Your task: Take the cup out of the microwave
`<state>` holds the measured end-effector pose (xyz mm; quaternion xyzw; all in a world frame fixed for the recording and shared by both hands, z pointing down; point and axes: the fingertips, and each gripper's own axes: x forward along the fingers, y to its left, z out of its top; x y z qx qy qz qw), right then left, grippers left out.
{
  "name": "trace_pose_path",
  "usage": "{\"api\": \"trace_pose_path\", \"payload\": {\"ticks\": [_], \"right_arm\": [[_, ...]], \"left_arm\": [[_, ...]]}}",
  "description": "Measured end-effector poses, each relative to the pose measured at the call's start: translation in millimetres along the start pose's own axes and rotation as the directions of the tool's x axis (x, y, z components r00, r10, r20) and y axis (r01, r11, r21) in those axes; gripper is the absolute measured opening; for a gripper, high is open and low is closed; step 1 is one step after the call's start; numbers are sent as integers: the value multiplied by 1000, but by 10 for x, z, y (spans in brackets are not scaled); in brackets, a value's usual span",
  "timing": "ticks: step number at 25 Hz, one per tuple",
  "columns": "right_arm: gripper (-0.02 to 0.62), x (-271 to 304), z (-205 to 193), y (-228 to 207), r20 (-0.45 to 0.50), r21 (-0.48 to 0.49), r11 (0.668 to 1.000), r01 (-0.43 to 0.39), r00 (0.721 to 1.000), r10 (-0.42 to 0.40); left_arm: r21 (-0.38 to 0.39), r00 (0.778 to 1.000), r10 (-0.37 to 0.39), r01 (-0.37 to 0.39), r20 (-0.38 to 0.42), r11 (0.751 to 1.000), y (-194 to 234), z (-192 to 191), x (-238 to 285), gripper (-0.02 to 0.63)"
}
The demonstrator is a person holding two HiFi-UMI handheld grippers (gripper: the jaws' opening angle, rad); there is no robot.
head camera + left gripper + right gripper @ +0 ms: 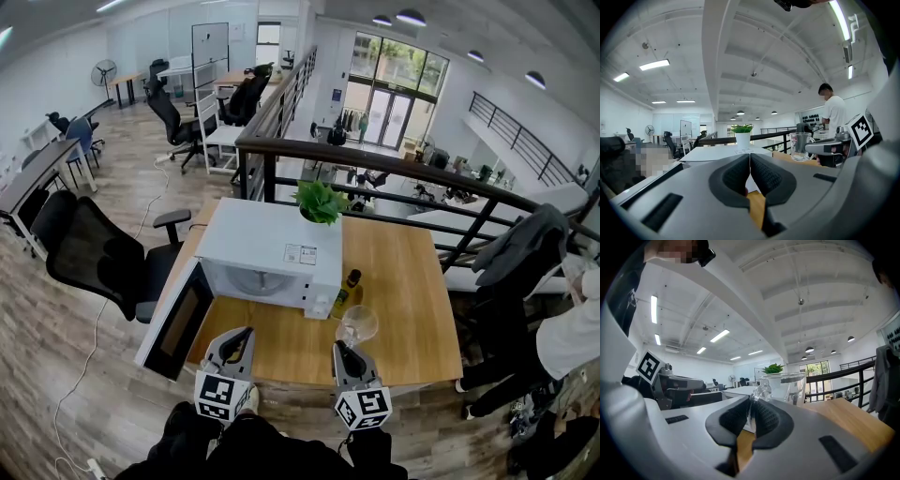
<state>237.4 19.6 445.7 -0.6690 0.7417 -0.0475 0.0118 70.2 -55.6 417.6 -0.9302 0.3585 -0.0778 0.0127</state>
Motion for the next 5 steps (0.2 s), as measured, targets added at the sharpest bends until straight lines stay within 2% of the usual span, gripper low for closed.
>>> {"api": "trace_pose_path", "payload": {"ticks": [5], "right_arm": [[33, 19, 22, -6, -3, -3, 1000, 2, 1000, -2]], "left_arm": [[0, 1000, -3, 3, -2, 1000, 9, 31, 23, 25]]}}
